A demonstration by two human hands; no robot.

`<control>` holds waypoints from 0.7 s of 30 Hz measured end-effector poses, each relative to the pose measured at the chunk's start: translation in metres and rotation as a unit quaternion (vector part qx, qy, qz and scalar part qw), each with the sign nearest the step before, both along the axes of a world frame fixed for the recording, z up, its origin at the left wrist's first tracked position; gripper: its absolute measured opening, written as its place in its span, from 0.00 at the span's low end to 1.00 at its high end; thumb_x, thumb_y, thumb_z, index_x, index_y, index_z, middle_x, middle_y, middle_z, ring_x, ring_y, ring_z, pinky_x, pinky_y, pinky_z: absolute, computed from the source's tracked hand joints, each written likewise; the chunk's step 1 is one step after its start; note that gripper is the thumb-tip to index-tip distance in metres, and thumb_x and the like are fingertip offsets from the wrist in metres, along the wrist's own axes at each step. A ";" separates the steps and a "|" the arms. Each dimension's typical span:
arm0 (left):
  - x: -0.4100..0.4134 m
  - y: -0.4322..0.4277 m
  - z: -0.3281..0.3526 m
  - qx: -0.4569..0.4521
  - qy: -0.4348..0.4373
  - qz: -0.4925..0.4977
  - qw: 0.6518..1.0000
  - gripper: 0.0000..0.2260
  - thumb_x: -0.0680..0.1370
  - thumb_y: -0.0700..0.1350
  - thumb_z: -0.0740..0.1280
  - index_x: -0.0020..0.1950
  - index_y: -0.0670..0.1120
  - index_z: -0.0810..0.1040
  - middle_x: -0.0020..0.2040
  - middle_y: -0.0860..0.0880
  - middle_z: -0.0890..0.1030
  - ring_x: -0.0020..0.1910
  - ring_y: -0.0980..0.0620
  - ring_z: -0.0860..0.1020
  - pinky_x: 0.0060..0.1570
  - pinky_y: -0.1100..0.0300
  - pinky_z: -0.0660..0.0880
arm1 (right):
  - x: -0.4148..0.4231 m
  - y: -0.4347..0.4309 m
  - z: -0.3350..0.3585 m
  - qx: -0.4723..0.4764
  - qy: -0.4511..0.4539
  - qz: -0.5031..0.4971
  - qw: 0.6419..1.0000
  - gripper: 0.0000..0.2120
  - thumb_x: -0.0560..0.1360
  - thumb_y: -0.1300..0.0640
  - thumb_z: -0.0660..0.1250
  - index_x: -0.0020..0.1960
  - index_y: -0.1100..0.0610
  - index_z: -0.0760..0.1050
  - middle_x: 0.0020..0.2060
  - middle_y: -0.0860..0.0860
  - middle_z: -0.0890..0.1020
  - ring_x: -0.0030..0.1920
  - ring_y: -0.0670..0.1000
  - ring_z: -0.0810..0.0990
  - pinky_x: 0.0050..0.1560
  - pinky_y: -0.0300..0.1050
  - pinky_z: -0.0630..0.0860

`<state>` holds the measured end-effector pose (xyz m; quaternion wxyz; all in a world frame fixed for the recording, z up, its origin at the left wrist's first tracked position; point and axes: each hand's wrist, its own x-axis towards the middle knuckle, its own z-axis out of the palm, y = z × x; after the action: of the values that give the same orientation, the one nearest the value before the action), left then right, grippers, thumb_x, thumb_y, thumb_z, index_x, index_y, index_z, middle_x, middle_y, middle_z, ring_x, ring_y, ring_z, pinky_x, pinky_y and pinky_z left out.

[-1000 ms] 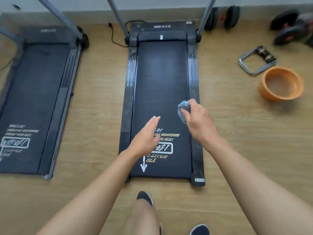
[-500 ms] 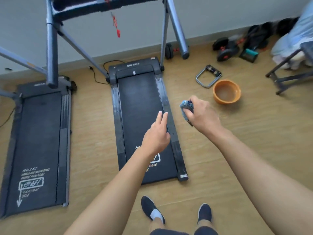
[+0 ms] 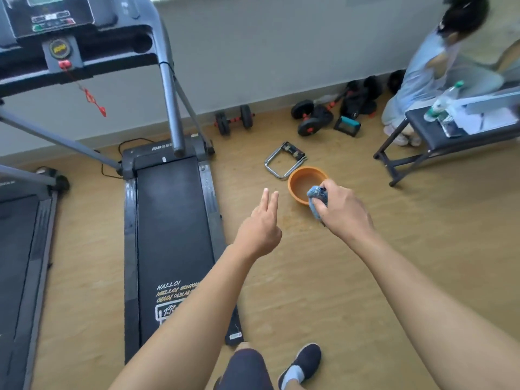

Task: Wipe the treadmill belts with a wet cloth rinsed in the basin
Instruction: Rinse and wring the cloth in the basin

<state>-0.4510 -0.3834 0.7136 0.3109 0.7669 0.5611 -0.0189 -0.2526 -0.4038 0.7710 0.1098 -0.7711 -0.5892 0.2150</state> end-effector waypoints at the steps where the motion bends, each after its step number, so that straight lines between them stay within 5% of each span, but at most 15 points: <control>1: 0.017 0.010 0.001 0.008 -0.001 -0.008 1.000 0.40 0.80 0.40 0.62 0.87 0.50 0.43 0.87 0.50 0.39 0.77 0.40 0.67 0.57 0.48 0.77 | 0.017 0.013 0.001 -0.001 0.003 0.000 1.000 0.10 0.82 0.48 0.64 0.59 0.52 0.71 0.52 0.53 0.82 0.50 0.61 0.81 0.48 0.54 0.78; 7: 0.066 0.089 -0.020 -0.018 0.015 0.042 0.999 0.39 0.81 0.41 0.62 0.87 0.48 0.45 0.87 0.48 0.41 0.77 0.39 0.66 0.59 0.46 0.75 | 0.061 0.119 -0.024 -0.032 0.006 0.045 0.998 0.13 0.82 0.48 0.65 0.63 0.53 0.71 0.56 0.54 0.82 0.55 0.60 0.80 0.51 0.52 0.76; 13: 0.095 0.200 -0.118 -0.080 -0.016 0.148 0.986 0.38 0.81 0.41 0.63 0.87 0.47 0.47 0.87 0.46 0.43 0.77 0.39 0.66 0.67 0.45 0.72 | 0.082 0.243 -0.112 -0.115 -0.001 0.110 0.987 0.09 0.82 0.49 0.63 0.58 0.52 0.71 0.50 0.53 0.80 0.54 0.60 0.79 0.47 0.50 0.72; 18: 0.148 0.301 -0.233 -0.158 -0.080 0.328 0.928 0.34 0.81 0.36 0.60 0.86 0.44 0.53 0.86 0.45 0.53 0.80 0.39 0.64 0.75 0.48 0.65 | 0.128 0.363 -0.223 -0.097 0.136 -0.026 0.986 0.03 0.78 0.52 0.67 0.51 0.49 0.75 0.45 0.47 0.82 0.48 0.54 0.81 0.48 0.49 0.77; 21: 0.181 0.336 -0.270 -0.221 -0.096 0.273 0.931 0.36 0.79 0.35 0.60 0.86 0.46 0.51 0.87 0.45 0.48 0.81 0.39 0.64 0.74 0.49 0.67 | 0.161 0.412 -0.268 -0.095 0.167 -0.075 0.979 0.05 0.77 0.53 0.70 0.52 0.51 0.76 0.46 0.46 0.82 0.46 0.51 0.80 0.47 0.44 0.73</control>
<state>-0.2696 -0.0478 0.4431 0.5182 0.4937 0.6982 0.0170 -0.0919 0.0079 0.5032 0.1488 -0.7734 -0.4798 0.3866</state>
